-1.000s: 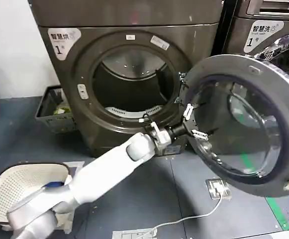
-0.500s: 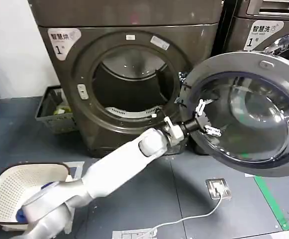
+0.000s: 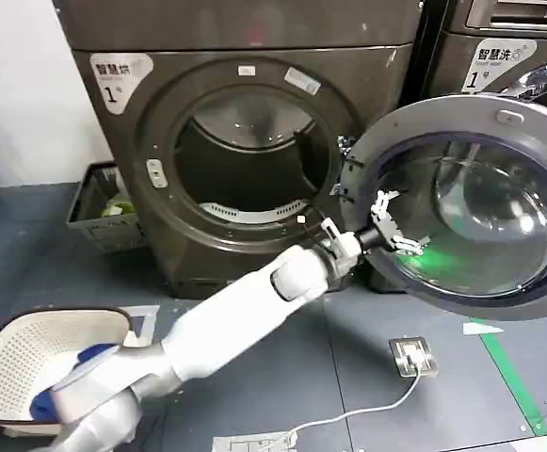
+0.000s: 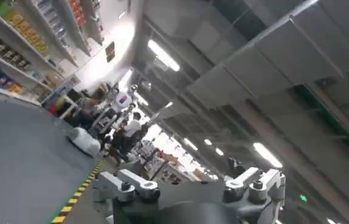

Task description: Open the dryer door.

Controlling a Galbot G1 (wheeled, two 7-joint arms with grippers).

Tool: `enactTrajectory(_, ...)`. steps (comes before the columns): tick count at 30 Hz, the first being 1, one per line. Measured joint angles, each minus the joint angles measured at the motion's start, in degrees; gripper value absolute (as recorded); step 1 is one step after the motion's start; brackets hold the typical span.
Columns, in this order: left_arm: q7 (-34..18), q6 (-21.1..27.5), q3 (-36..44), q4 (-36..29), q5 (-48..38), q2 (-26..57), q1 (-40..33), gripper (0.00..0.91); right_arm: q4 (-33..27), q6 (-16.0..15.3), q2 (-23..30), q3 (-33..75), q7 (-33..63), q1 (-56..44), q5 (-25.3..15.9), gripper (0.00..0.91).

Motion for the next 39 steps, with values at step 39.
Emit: enactTrajectory(39, 5.5, 1.0, -11.6, -34.3, -1.8, 23.8, 15.1, 0.907, 1.5, -2.2, -3.5, -2.1, -2.5, 2.3, 1.7, 0.907)
